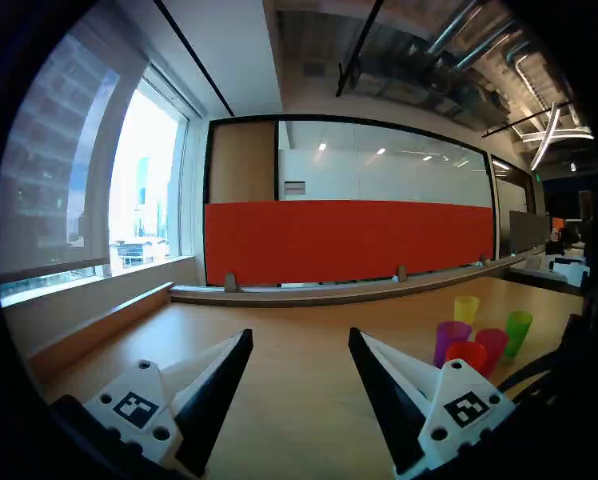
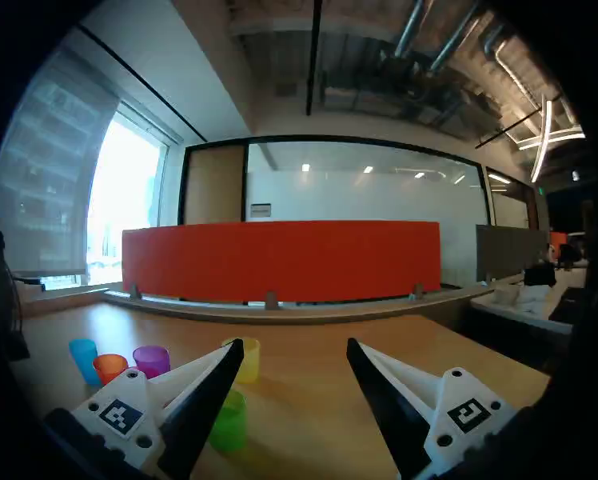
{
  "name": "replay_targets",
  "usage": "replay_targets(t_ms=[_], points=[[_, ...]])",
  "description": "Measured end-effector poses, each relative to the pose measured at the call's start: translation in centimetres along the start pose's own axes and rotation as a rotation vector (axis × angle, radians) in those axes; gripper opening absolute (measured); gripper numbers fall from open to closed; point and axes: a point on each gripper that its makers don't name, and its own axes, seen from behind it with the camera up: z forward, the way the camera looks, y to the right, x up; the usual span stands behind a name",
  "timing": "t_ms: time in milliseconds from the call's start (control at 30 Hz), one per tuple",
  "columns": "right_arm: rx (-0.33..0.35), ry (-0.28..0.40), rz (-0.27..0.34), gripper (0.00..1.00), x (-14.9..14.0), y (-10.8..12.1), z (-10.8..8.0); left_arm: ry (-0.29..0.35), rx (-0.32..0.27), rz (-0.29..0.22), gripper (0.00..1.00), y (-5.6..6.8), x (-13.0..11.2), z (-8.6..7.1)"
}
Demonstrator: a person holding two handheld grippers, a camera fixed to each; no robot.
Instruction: Pour water
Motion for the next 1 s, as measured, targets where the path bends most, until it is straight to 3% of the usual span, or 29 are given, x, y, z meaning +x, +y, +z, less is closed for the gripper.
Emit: replay_targets(t_ms=[467,667,1000], points=[[-0.048,-0.043,0.011,1.0,-0.9,0.9,0.1,0.025,-0.004,0.04,0.88,1.2,-0.2,0.5],[-0.041,-0.047,-0.004,1.0,-0.5,0.0,0.3,0.019,0.001,0.046,0.88,1.5,-1.1,0.7],[-0.025,-0.064,0.0,1.0,0.3,-1.4,0.6,0.045,0.042,0.056,0.88,0.9,-0.6,1.0]])
